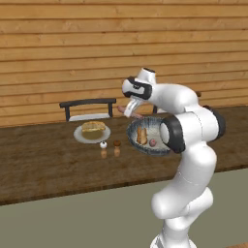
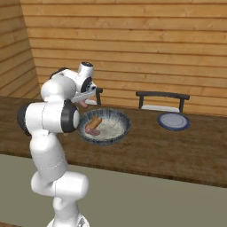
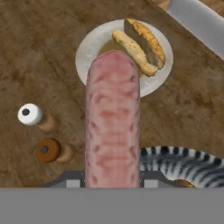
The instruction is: Place one bun and one sausage from the bowl on each plate.
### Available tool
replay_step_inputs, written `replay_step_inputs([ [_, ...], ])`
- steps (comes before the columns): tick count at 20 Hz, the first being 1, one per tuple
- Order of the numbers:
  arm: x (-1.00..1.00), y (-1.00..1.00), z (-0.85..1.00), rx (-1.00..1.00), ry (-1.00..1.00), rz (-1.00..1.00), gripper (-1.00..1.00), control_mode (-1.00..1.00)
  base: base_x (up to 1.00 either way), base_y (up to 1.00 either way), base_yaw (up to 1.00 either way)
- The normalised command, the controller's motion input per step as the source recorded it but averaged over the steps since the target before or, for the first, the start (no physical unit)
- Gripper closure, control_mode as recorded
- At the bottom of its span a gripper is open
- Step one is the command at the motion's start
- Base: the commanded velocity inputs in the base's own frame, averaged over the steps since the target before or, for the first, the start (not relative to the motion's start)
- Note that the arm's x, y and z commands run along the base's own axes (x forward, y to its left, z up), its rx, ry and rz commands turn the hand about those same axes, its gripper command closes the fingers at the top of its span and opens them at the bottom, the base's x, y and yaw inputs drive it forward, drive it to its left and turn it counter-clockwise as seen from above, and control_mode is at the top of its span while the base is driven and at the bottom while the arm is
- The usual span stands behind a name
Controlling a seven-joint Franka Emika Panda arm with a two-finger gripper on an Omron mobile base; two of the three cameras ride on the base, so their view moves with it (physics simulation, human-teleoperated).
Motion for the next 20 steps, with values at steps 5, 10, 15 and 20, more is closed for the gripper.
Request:
replay_step_inputs([
  [5, 0.45, 0.72, -0.02, -0.12, 0.00, 0.33, 1.00, -1.00, 0.00, 0.00, 0.00],
  [10, 0.15, 0.57, -0.13, -0.01, 0.00, 0.21, 1.00, -1.00, 0.00, 0.00, 0.00],
  [15, 0.08, 0.10, -0.36, 0.03, 0.00, 0.04, 1.00, -1.00, 0.00, 0.00, 0.00],
  [20, 0.39, 0.36, -0.26, -0.11, 0.00, 0.06, 1.00, -1.00, 0.00, 0.00, 0.00],
])
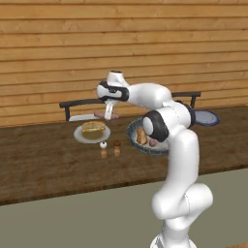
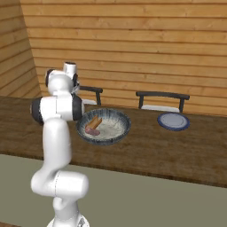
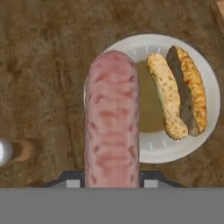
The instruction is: Place one bun and one sausage from the bowl on each plate.
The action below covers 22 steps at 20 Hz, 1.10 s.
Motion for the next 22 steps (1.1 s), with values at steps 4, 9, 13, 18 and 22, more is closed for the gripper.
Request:
replay_step_inputs([
  [4, 0.32, 0.43, -0.14, -0.07, 0.00, 0.08, 1.00, -1.00, 0.00, 0.00, 0.00],
  [9, 0.18, 0.42, -0.08, -0.03, 0.00, 0.13, 1.00, -1.00, 0.00, 0.00, 0.00],
  [13, 0.02, 0.15, -0.12, -0.04, 0.00, 0.14, 1.00, -1.00, 0.00, 0.00, 0.00],
  [18, 0.00, 0.03, -0.26, -0.05, -0.01, 0.07, 1.00, -1.00, 0.00, 0.00, 0.00],
  [22, 0.00, 0.00, -0.27, 0.00, -0.01, 0.02, 1.00, -1.00, 0.00, 0.00, 0.00],
])
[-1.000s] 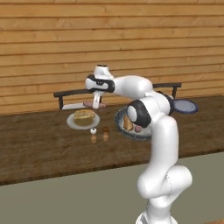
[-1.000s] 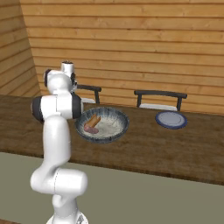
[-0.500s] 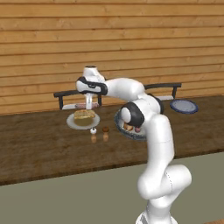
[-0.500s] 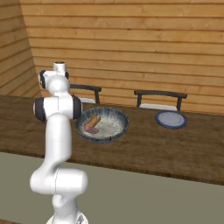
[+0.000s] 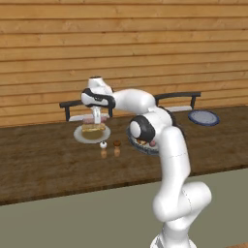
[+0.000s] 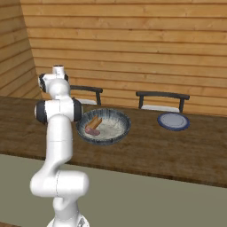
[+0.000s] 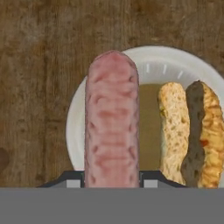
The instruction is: Place one bun and one sausage from the bowl on each plate.
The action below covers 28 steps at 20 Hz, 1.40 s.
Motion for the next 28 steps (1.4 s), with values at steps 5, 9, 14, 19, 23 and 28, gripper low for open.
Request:
replay_step_inputs([
  [5, 0.00, 0.00, -0.31, 0.01, 0.00, 0.00, 1.00, -1.00, 0.00, 0.00, 0.00],
  [9, 0.00, 0.01, -0.21, 0.01, 0.00, 0.01, 1.00, -1.00, 0.00, 0.00, 0.00],
  [14, 0.00, 0.00, -0.17, 0.00, 0.00, 0.01, 1.00, -1.00, 0.00, 0.00, 0.00],
  [19, 0.00, 0.00, -0.13, 0.00, 0.00, 0.02, 1.00, -1.00, 0.00, 0.00, 0.00],
  [23, 0.00, 0.01, -0.08, 0.00, 0.00, 0.02, 1.00, -1.00, 0.00, 0.00, 0.00],
  [28, 0.00, 0.04, -0.03, 0.00, 0.00, 0.02, 1.00, -1.00, 0.00, 0.00, 0.00],
])
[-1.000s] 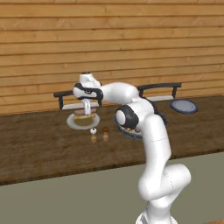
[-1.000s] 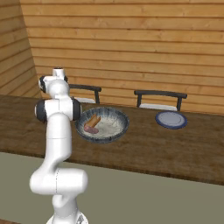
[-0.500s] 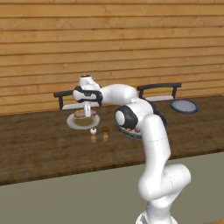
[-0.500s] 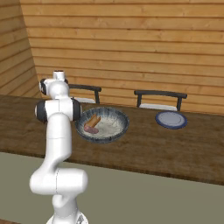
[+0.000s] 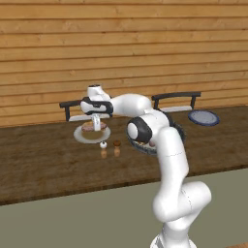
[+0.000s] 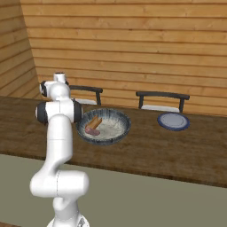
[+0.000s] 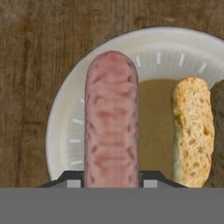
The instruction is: Place one bun and one sausage from the bowl on each plate.
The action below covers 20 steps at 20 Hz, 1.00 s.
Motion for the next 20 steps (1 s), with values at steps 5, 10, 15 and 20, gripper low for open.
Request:
replay_step_inputs([
  [5, 0.00, 0.02, -0.03, 0.00, 0.00, 0.02, 1.00, -1.00, 0.00, 0.00, 0.00],
  [10, 0.00, 0.00, -0.08, 0.00, 0.00, 0.01, -1.00, -1.00, 0.00, 0.00, 0.00],
  [15, 0.00, 0.00, -0.03, 0.00, 0.00, 0.00, -1.00, -1.00, 0.00, 0.00, 0.00],
  [20, 0.00, 0.00, -0.02, 0.00, 0.00, 0.00, -1.00, -1.00, 0.00, 0.00, 0.00],
])
